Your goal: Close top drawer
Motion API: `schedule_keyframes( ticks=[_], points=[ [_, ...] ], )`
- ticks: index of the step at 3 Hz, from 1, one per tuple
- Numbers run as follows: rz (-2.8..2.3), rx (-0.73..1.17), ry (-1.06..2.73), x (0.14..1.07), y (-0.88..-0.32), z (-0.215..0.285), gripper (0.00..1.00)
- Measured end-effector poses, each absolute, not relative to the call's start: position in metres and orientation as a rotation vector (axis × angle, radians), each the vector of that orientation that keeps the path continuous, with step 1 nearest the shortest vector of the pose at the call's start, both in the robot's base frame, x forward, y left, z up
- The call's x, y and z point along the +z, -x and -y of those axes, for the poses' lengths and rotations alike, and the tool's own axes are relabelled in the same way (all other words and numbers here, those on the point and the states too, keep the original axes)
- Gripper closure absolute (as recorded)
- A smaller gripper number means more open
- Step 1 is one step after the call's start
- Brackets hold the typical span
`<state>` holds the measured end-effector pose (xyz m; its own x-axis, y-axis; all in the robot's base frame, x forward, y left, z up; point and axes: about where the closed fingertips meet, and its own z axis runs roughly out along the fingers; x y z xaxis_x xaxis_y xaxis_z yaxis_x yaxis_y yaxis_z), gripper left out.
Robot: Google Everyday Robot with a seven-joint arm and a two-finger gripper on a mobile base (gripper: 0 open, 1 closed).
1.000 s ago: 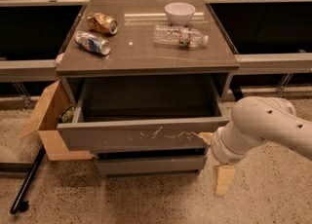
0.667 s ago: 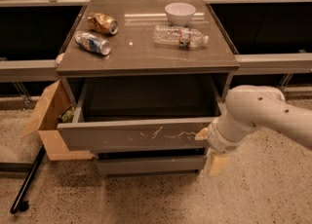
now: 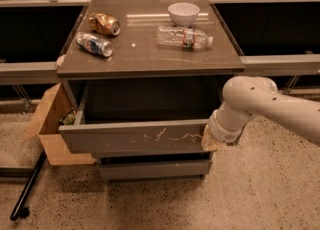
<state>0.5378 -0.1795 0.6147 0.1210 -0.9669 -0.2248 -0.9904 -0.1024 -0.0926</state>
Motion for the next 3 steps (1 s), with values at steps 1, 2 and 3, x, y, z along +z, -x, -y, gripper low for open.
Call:
schedule_keyframes(
  ticks=[1, 2, 3],
  points=[
    [-1.942, 0.157, 2.176, 0.6147, -0.5364, 0.1797, 0.97],
    [-1.942, 0.157, 2.176, 0.6146, -0.5364, 0.1797, 0.0],
    [-1.943, 0.157, 2.175, 0.6144, -0.5359, 0.18, 0.0]
  ],
)
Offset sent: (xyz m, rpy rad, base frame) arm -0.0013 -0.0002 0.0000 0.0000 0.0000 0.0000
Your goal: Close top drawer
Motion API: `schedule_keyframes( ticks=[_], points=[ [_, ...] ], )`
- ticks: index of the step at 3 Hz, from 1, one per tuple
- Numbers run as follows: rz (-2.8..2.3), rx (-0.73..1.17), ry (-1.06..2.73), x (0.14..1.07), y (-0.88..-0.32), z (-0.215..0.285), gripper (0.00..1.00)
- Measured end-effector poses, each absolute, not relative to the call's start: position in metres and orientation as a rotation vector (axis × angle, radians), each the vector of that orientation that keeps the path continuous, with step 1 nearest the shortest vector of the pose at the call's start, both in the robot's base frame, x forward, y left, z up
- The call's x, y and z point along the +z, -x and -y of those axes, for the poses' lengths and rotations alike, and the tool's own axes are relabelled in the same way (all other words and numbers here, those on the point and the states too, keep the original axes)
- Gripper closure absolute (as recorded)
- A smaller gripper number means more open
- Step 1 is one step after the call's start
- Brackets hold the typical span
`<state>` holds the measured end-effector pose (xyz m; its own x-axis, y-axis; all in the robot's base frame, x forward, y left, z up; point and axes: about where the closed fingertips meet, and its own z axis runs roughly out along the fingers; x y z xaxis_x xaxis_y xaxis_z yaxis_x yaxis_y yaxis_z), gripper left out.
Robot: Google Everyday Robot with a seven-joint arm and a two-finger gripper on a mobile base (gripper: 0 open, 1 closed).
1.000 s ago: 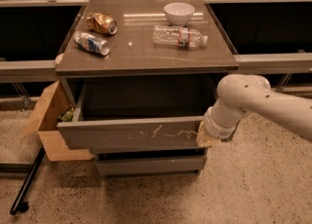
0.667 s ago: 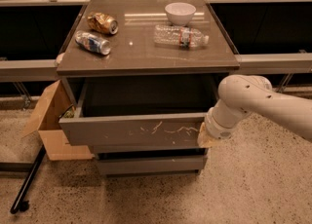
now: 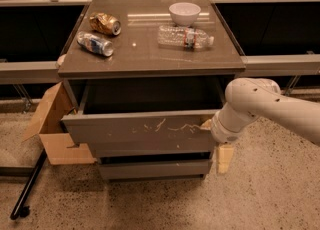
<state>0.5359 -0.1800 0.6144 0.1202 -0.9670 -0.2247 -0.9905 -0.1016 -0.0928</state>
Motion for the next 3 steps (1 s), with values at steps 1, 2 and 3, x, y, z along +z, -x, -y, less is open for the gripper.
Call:
schedule_keyframes(
  ticks=[1, 2, 3],
  points=[
    [-1.943, 0.157, 2.175, 0.614, -0.536, 0.18, 0.0],
    [-1.92, 0.168, 2.162, 0.612, -0.562, 0.181, 0.0],
    [-1.909, 0.179, 2.159, 0.61, -0.577, 0.181, 0.0]
  ],
)
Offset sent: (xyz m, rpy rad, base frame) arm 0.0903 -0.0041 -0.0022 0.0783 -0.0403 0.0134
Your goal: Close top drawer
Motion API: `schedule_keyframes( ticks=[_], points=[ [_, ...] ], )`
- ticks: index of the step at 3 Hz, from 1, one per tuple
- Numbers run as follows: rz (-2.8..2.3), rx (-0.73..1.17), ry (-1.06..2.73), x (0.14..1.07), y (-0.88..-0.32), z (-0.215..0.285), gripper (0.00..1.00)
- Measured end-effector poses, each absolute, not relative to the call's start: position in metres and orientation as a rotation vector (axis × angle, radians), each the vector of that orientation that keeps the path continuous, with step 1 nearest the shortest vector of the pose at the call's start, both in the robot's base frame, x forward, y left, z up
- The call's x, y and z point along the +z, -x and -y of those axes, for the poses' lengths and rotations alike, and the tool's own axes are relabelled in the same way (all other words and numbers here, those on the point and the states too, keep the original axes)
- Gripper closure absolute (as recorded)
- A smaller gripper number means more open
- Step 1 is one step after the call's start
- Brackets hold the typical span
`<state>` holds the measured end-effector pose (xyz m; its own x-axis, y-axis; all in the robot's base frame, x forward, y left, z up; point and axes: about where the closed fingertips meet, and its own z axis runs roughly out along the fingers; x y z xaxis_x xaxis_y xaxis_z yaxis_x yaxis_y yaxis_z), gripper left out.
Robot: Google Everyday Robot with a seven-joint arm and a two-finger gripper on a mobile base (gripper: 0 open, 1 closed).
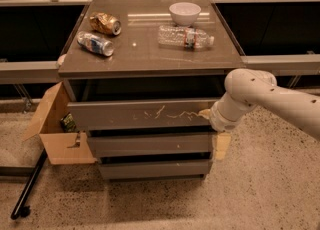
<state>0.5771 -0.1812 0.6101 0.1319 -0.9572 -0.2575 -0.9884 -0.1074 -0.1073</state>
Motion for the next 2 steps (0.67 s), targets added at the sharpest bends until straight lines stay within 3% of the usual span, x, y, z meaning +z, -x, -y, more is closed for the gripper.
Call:
schedule_keyframes(
  ticks=[1, 2],
  points=[
    [-1.884, 0.171, 2.115, 0.612, -0.617, 0.187, 0.24],
    [-1.865, 0.172, 2.081, 0.613, -0.643, 0.192, 0.12]
  ],
)
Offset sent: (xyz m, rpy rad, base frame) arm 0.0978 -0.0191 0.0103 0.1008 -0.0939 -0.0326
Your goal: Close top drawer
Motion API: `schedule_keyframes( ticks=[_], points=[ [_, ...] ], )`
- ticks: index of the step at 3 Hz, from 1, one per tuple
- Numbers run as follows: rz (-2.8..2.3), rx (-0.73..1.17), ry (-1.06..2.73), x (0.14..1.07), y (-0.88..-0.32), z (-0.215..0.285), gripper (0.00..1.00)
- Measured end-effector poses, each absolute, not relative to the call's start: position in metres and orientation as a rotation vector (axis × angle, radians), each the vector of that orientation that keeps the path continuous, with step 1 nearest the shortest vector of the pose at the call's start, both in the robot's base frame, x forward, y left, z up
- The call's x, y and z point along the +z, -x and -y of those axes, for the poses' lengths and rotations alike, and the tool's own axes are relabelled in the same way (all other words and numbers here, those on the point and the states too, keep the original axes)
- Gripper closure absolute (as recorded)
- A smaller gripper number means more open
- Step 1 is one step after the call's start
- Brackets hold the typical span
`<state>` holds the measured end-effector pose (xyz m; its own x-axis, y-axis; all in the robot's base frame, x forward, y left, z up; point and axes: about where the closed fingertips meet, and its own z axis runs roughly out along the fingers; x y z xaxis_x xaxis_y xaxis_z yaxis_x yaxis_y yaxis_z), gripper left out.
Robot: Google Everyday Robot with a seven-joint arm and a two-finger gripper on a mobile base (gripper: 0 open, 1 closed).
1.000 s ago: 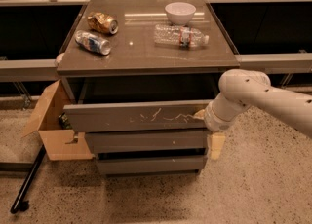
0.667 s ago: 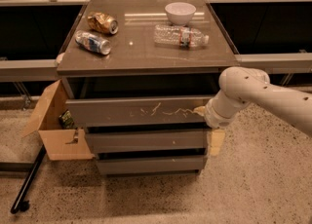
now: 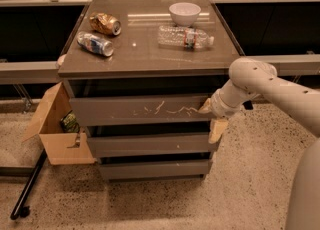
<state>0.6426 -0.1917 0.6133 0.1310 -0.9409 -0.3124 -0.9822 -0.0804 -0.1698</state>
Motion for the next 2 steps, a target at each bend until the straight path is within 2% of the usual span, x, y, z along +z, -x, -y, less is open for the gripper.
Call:
schedule_keyframes(
  ticks=[1, 2],
  points=[
    [-1.863, 0.169, 2.077, 0.614, -0.6379, 0.1935, 0.0],
    [-1.863, 0.169, 2.077, 0.614, -0.6345, 0.194, 0.0]
  ],
)
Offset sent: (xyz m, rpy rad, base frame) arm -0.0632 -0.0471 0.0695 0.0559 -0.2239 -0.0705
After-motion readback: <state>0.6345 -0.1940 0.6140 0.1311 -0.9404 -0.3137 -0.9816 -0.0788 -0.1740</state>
